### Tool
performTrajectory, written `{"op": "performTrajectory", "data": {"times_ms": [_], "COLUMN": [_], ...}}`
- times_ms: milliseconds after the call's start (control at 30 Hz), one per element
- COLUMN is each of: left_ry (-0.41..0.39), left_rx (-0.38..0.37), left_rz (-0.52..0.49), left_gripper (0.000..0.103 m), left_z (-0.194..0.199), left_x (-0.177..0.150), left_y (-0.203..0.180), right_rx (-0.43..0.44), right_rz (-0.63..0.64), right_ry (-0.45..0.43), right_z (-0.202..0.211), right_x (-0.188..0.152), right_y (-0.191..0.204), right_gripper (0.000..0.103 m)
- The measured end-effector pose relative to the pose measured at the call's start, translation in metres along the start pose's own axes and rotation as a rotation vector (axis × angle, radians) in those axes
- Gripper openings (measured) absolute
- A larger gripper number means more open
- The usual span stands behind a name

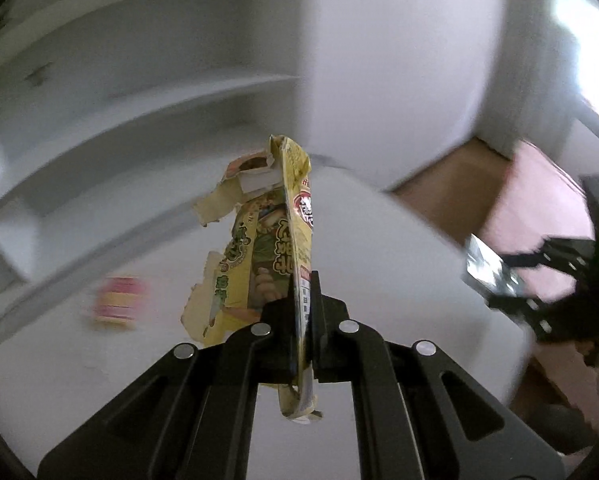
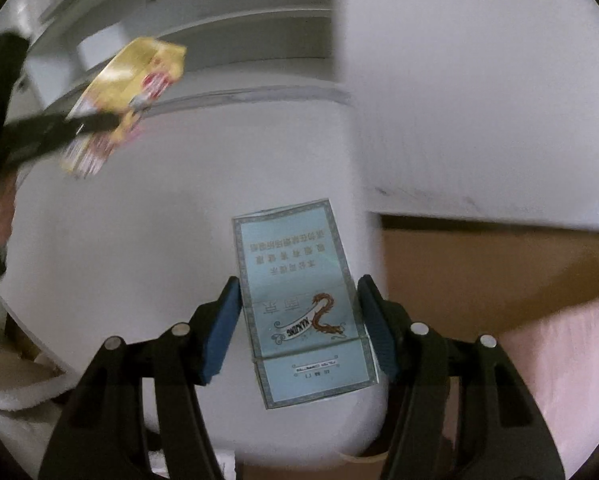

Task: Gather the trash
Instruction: 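Lift the snack bag with the left gripper while the right lifts the card, then carry the snack bag and card over the black bin and open both grippers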

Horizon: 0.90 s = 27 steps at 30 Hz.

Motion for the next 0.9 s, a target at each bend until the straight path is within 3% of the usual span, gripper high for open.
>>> {"op": "performTrajectory", "data": {"times_ms": [267,500,633,800,900], "left_ry": [0.069,0.129,0.217,0.346,0.419], "left_rx": [-0.173,-0.324,-0.353,-0.325,-0.276], "left_rz": [-0.204,-0.370,-0.421,-0.401,-0.389], "left_gripper": [0.003,0.003,0.003,0.003,0.003], "left_z": [-0.031,-0.061,-0.110,-0.196,-0.244], "left_x": [-0.030,-0.063,-0.093,-0.120,-0.139], "left_y": [-0.169,-0.297,-0.335,-0.332,-0.326], "right_rx": [-0.092,-0.131,-0.115,-0.036,0.012], "right_rz": [-0.191,-0.306,-0.371,-0.440,-0.457], "right_ry": [0.062,0.070,0.071,0.123,0.117], "right_z": [0.030,0.044,0.035,-0.014,-0.048], "right_x": [-0.122,-0.207,-0.252,-0.312,-0.321], "right_y": [-0.084,-0.127,-0.144,-0.147,-0.146], "right_gripper": [0.059,0.059,0.059,0.059,0.058]}}
Point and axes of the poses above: each gripper's, at about its wrist camera, not at the fingertips, and z roughly against the way its jaws point, y to its left, x to its top, the point moved 6 cm from there along -z, roughly the way its jaws point, and after that the axes turned 6 degrees about -x, right-handed, at the moved point
